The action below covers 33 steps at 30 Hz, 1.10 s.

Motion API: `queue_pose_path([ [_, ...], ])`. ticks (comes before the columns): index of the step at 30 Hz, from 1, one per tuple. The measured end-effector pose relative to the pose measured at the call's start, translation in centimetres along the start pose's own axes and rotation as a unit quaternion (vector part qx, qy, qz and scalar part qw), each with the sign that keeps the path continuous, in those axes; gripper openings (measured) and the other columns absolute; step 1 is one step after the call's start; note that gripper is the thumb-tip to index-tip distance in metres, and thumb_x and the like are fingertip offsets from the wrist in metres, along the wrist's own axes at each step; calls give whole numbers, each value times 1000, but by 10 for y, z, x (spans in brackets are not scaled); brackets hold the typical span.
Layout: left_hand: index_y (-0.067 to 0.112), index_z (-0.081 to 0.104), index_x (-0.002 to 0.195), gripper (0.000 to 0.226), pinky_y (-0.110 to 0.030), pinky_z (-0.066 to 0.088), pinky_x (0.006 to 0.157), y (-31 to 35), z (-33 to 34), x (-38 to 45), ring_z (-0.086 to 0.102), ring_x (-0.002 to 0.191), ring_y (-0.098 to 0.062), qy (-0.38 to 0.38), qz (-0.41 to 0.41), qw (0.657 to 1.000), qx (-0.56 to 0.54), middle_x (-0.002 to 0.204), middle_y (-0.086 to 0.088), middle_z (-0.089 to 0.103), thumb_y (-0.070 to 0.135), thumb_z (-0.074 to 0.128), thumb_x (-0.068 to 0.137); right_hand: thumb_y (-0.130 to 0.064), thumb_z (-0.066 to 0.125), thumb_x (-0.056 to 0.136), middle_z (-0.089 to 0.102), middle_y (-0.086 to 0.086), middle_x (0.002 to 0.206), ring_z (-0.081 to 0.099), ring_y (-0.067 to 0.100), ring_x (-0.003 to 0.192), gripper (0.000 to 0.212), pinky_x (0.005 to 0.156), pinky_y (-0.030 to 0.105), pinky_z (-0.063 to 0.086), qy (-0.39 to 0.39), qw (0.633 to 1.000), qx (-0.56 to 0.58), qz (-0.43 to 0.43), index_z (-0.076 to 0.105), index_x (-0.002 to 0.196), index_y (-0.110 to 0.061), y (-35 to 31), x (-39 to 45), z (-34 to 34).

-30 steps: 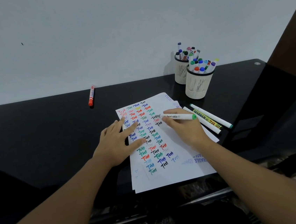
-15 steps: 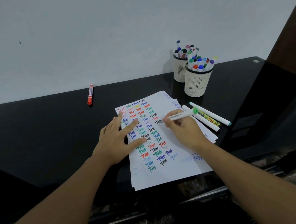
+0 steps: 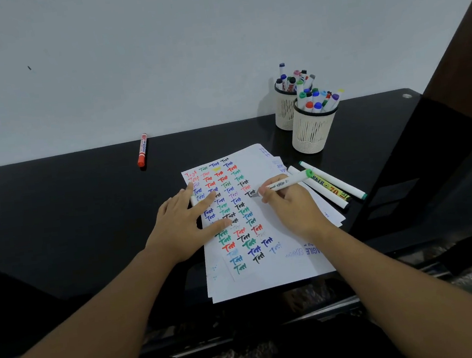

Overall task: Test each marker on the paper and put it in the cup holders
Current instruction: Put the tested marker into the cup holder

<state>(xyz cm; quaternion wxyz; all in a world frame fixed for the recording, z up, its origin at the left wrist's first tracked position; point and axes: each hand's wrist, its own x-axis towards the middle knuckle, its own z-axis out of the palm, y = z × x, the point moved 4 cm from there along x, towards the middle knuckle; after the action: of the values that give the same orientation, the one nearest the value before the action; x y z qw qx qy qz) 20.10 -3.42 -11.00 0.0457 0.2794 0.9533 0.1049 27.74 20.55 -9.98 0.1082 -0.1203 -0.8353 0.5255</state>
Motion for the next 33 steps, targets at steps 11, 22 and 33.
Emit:
queue_pose_path([
  [11, 52, 16, 155, 97, -45, 1, 124, -1, 2, 1, 1, 155, -20, 1, -5, 1000, 7, 169, 2, 4, 99, 13, 70, -40, 60, 103, 72, -13, 100, 64, 9, 97, 15, 94, 40, 53, -11, 999, -34, -5, 71, 99, -30, 3, 2, 3],
  [22, 53, 14, 154, 92, -45, 1, 123, -2, 1, 2, 2, 155, -20, -8, -5, 1000, 12, 169, 2, 5, 97, 18, 74, -43, 58, 103, 71, -10, 100, 64, 11, 98, 23, 94, 40, 54, -6, 999, -51, 8, 72, 109, -26, 3, 3, 1],
  [33, 53, 18, 154, 96, -45, 2, 124, -2, 1, 0, 2, 155, -19, 2, -6, 1000, -4, 169, 3, 7, 100, 15, 70, -38, 56, 105, 70, -8, 98, 64, 10, 96, 23, 85, 32, 51, 3, 1000, -26, 15, 69, 109, -21, 0, -2, -2],
])
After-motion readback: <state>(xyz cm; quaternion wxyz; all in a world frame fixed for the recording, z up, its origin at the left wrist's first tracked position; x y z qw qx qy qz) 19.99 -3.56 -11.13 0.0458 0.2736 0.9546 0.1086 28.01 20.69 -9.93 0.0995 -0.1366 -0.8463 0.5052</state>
